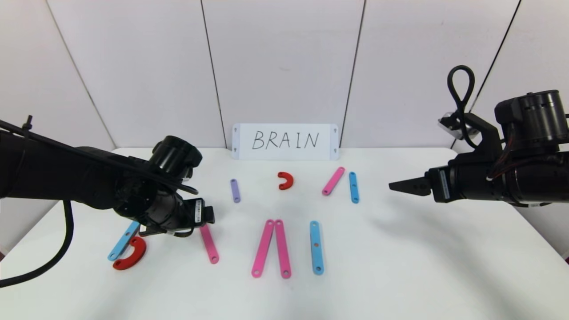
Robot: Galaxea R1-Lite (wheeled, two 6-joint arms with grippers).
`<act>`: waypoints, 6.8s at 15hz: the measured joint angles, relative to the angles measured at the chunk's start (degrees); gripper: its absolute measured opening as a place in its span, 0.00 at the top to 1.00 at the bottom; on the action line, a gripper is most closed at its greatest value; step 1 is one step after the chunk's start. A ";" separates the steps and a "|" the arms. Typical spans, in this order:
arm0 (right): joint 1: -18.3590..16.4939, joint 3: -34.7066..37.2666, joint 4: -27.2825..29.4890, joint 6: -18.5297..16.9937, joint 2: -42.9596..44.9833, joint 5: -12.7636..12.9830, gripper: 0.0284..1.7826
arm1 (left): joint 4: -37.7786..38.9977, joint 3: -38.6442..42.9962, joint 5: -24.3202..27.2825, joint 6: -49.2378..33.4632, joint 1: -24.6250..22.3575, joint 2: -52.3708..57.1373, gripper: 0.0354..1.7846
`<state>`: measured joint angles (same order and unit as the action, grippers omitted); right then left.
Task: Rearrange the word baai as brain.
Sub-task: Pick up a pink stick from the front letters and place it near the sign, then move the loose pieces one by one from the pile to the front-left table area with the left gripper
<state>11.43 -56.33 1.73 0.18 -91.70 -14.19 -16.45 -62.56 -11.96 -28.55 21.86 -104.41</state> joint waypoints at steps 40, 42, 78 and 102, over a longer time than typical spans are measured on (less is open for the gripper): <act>-0.33 0.55 -0.11 -0.11 0.61 0.06 0.03 | -0.41 -29.59 8.58 16.07 2.97 -7.68 0.86; -0.52 0.71 -0.09 -0.11 1.05 0.06 0.03 | -0.34 -34.96 13.34 16.40 3.74 -10.93 0.86; -0.74 1.05 -0.17 -0.02 2.72 0.13 0.03 | 11.79 -49.02 17.25 15.57 13.64 -37.21 0.17; 0.16 2.36 -0.26 0.67 1.99 -0.11 0.03 | -12.43 -47.74 9.84 21.47 -8.69 -24.09 0.03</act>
<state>11.59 -53.97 1.48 0.85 -89.71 -14.30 -28.88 -110.30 -2.12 -7.08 13.17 -128.50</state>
